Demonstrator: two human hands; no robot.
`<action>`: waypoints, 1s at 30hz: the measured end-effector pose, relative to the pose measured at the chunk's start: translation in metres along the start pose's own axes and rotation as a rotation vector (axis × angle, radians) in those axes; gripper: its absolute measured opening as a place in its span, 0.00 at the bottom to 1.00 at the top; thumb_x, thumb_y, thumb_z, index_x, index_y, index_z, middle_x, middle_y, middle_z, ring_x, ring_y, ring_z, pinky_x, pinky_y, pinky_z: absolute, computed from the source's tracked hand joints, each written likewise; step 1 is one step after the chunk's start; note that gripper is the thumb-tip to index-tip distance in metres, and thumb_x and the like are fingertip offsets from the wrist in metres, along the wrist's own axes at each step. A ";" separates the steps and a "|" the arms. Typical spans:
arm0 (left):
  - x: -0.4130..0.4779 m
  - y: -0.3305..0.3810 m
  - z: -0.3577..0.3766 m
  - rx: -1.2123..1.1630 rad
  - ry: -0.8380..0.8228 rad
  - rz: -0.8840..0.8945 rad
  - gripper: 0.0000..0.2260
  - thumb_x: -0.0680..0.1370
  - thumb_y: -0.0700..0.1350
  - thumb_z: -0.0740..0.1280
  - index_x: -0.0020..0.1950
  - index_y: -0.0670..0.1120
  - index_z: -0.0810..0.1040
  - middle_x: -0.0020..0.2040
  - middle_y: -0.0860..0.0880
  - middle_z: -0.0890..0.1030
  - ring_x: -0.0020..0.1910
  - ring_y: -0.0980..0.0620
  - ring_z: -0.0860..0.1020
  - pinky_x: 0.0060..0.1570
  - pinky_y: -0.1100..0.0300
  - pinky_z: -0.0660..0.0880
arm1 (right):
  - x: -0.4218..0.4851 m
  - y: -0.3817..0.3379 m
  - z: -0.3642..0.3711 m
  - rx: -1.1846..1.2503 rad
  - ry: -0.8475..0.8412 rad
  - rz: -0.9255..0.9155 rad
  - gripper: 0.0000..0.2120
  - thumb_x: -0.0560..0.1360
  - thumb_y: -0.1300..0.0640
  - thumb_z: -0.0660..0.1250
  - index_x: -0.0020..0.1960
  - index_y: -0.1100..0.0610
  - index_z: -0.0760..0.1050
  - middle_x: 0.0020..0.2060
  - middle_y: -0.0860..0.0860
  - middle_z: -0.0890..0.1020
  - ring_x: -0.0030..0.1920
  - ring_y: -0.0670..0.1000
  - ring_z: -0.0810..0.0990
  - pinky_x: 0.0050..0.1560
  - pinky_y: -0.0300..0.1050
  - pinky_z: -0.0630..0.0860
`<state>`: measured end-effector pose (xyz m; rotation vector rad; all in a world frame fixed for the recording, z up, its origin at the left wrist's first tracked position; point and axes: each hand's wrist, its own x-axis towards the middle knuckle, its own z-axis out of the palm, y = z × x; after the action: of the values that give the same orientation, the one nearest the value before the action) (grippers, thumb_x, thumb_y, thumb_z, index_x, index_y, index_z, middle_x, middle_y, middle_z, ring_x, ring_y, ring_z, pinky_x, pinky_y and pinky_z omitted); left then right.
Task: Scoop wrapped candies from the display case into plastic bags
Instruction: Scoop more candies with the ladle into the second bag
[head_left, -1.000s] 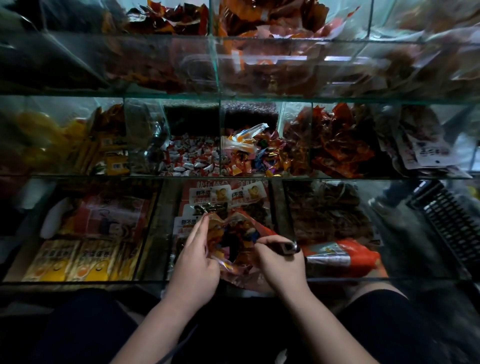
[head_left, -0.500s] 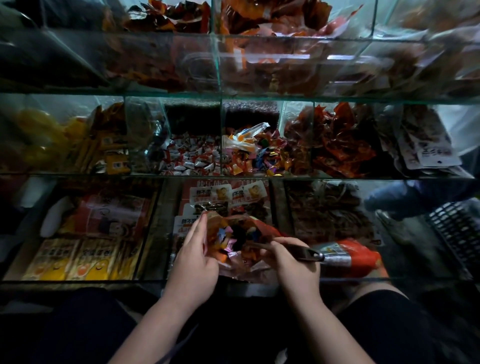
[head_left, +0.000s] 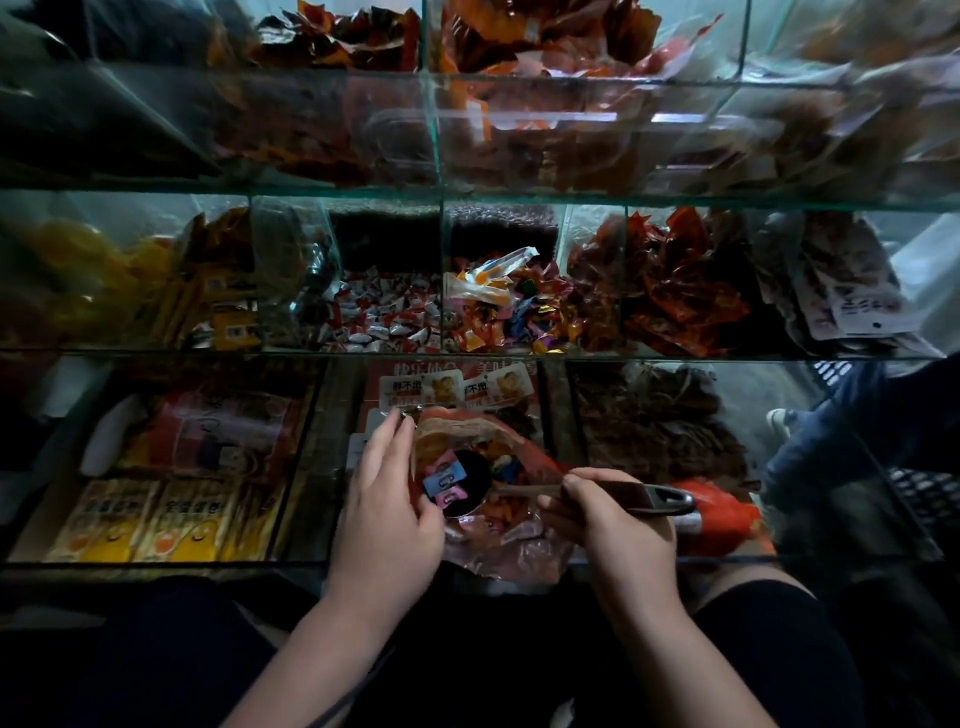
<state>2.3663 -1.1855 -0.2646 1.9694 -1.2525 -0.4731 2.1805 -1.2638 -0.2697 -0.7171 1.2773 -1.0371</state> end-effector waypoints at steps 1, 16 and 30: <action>-0.002 0.007 0.000 -0.003 0.058 0.102 0.31 0.79 0.37 0.65 0.81 0.52 0.61 0.78 0.63 0.58 0.77 0.62 0.59 0.73 0.64 0.60 | -0.002 -0.005 -0.004 0.013 -0.004 -0.017 0.09 0.76 0.65 0.71 0.40 0.58 0.85 0.36 0.63 0.86 0.41 0.61 0.88 0.38 0.47 0.84; 0.031 0.034 0.029 0.218 -0.049 0.145 0.25 0.84 0.59 0.56 0.79 0.50 0.65 0.80 0.53 0.62 0.79 0.55 0.54 0.77 0.54 0.52 | -0.057 -0.102 -0.044 0.135 -0.188 -0.132 0.08 0.68 0.65 0.70 0.33 0.55 0.83 0.31 0.56 0.83 0.37 0.65 0.87 0.34 0.45 0.83; 0.082 0.073 -0.005 -0.176 0.137 0.133 0.27 0.80 0.55 0.65 0.78 0.51 0.66 0.75 0.52 0.68 0.72 0.56 0.66 0.68 0.59 0.64 | 0.021 -0.127 0.015 0.316 -0.102 -0.370 0.03 0.80 0.61 0.68 0.47 0.57 0.79 0.38 0.51 0.87 0.50 0.54 0.88 0.47 0.42 0.83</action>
<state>2.3622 -1.2738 -0.2004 1.7300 -1.2037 -0.3626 2.1674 -1.3349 -0.1619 -0.7655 0.8818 -1.4458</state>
